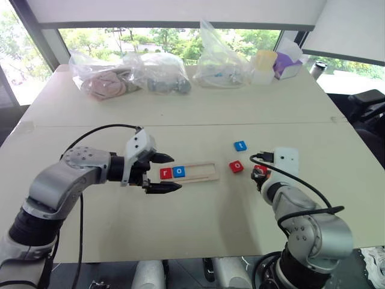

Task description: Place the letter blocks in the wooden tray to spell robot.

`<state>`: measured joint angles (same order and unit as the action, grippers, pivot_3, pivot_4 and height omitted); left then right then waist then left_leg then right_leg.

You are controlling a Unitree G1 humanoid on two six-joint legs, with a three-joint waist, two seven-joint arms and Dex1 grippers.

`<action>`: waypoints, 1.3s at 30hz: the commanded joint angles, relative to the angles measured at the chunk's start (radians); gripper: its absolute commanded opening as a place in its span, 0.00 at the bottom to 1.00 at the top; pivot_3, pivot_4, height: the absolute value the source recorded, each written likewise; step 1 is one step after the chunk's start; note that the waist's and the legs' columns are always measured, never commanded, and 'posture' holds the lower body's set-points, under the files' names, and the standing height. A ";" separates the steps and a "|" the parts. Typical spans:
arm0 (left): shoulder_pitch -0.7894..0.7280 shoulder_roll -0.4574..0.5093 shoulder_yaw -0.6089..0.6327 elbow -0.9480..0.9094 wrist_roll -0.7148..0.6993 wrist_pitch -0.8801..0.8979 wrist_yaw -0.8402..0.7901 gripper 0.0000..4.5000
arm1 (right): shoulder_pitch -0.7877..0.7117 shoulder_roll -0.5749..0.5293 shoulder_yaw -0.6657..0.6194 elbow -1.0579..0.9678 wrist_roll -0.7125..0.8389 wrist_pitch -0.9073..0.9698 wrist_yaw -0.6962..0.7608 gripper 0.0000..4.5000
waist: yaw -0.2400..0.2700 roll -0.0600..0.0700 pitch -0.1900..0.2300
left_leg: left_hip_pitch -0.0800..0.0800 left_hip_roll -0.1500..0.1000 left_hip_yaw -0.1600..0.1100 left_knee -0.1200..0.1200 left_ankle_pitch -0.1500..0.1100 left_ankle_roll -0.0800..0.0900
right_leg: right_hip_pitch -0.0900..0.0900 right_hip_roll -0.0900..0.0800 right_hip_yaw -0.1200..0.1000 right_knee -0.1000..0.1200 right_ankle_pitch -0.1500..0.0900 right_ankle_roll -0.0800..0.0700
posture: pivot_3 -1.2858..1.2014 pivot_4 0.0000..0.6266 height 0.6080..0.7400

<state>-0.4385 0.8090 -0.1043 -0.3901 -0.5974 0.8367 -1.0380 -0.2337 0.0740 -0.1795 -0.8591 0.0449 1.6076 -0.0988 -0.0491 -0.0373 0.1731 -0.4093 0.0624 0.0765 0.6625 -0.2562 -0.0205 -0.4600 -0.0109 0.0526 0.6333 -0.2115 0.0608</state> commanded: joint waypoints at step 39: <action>-0.008 0.189 0.022 -0.012 0.019 -0.069 -0.204 1.00 | -0.114 -0.927 0.225 1.062 0.114 -1.420 1.233 0.99 | -0.015 0.000 0.003 | 0.001 -0.001 0.000 0.000 0.000 0.000 | 0.002 0.001 0.001 -0.001 -0.003 0.005 | 0.52 0.24 1.00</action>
<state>-0.4419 0.9828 -0.1289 -0.3686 -0.5703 0.7607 -1.2540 -0.3402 -0.8633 0.0318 0.1786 0.1699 0.2342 1.1158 -0.0637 -0.0374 0.1762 -0.4082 0.0613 0.0757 0.6621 -0.2562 -0.0202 -0.4579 -0.0101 0.0530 0.6323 -0.2145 0.0657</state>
